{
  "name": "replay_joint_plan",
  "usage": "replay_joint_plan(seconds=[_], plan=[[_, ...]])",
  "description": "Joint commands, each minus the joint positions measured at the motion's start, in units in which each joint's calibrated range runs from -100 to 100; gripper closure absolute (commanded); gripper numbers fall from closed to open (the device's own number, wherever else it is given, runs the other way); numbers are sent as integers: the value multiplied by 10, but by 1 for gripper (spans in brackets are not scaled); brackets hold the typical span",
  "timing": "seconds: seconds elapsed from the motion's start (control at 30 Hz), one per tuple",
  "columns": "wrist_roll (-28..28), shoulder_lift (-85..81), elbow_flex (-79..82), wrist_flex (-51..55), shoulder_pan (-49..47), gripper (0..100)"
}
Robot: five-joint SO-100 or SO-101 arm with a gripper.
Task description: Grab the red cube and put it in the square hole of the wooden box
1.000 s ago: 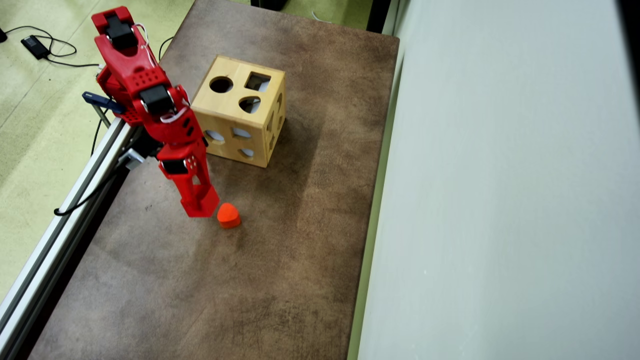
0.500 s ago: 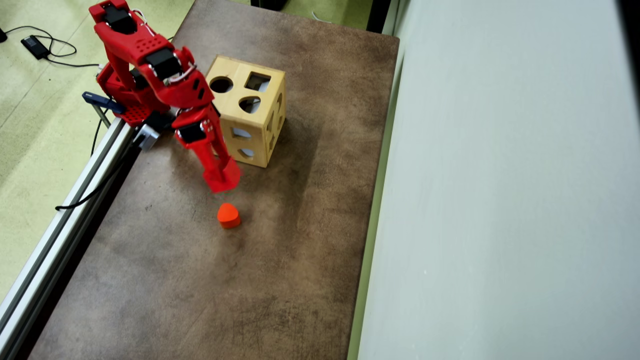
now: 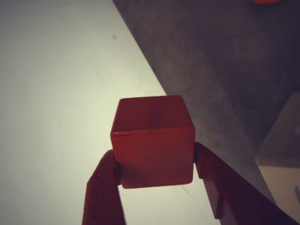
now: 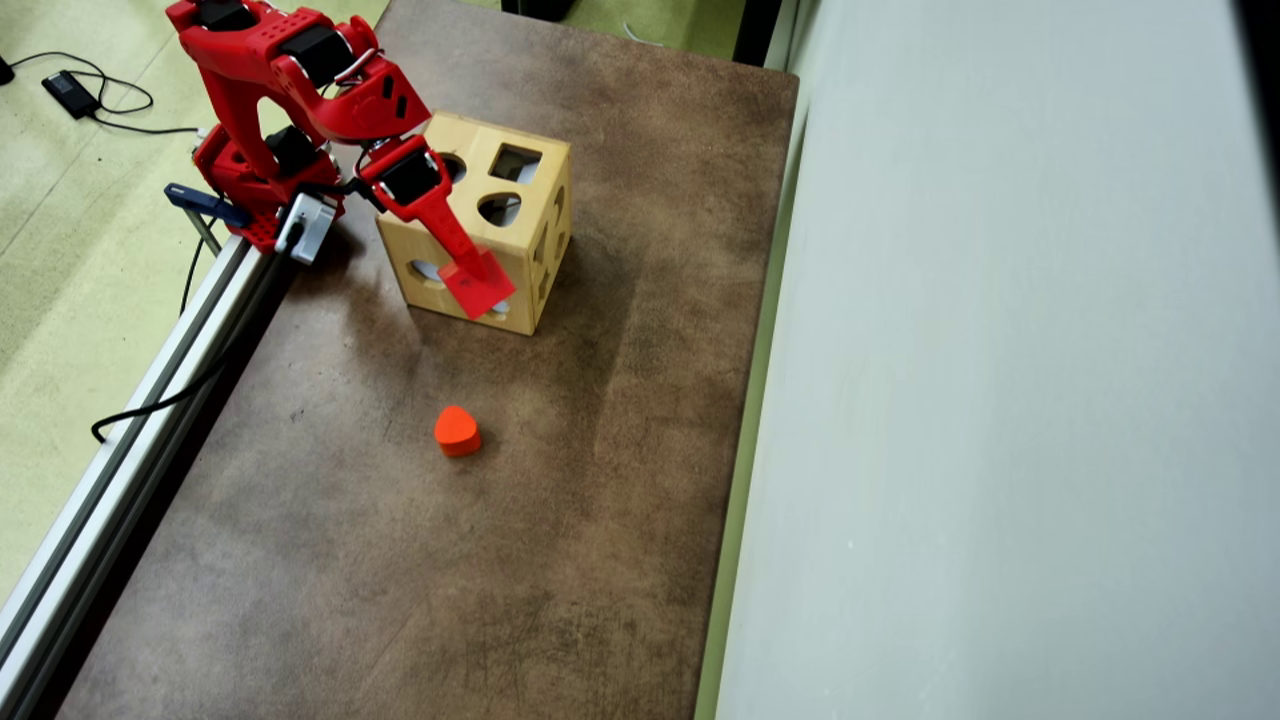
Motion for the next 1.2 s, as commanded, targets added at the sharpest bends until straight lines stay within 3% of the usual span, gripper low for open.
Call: replay_joint_plan(seconds=[0.0,0.33,0.6,1.17], plan=[[6,-56,-5,34,-30,96],[0,-73,-16,215,-116,96],[-40,-120,-16,226,-186,96],[-34,-115,-6,227,-290,96]])
